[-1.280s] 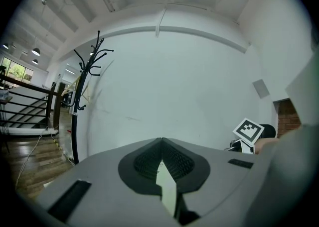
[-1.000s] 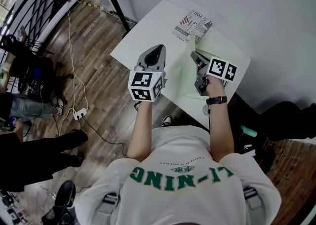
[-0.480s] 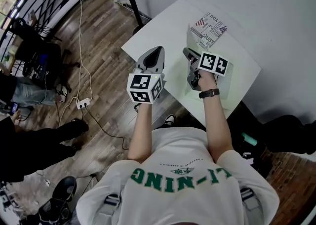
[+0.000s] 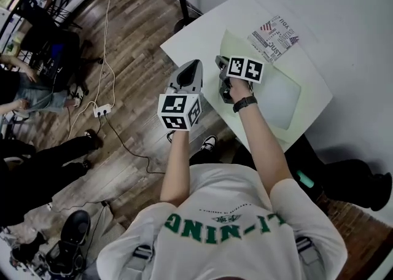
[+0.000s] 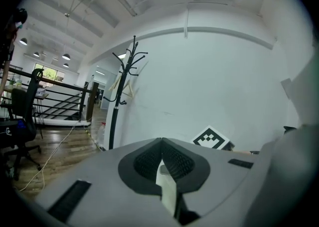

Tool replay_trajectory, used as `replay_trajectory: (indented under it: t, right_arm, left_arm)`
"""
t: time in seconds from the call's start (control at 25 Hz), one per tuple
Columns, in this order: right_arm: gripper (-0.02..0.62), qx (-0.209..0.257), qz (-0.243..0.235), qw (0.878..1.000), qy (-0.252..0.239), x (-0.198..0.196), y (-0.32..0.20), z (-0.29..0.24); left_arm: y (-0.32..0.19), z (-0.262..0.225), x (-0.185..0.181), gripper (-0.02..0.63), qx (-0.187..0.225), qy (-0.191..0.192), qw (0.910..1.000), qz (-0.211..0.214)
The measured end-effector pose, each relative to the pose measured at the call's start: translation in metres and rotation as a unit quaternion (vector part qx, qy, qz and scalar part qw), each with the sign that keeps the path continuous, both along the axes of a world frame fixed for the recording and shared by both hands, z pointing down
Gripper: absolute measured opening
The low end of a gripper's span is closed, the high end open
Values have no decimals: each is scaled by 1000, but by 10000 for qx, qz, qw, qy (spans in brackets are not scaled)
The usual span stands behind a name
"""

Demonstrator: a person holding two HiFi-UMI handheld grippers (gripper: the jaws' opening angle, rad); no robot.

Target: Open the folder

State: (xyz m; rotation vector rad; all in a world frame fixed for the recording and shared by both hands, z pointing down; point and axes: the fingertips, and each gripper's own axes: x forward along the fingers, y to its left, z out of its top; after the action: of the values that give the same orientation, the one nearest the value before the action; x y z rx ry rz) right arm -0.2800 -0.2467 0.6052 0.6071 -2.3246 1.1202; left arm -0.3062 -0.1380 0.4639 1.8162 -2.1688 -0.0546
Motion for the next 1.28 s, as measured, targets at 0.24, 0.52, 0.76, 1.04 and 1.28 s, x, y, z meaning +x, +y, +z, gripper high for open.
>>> replay_trajectory:
  t: [0.24, 0.52, 0.76, 1.04, 1.28]
  right_arm:
    - [106, -128, 228, 9984, 498, -34, 4, 65]
    - [139, 659, 344, 9885, 1317, -52, 18, 114]
    - [17, 816, 178, 9840, 1573, -45, 22, 156]
    - [17, 1005, 99, 9829, 1541, -50, 29, 151]
    - [17, 777, 37, 9930, 892, -46, 33, 133]
  left_arm:
    - [19, 38, -24, 14, -233, 217, 9987, -408]
    - [47, 71, -52, 14, -416, 341, 9956, -769]
    - [52, 85, -58, 14, -497, 290, 9951, -800]
    - [63, 98, -59, 14, -580, 387, 9945, -782]
    - [62, 89, -50, 14, -553, 335, 9957, -657]
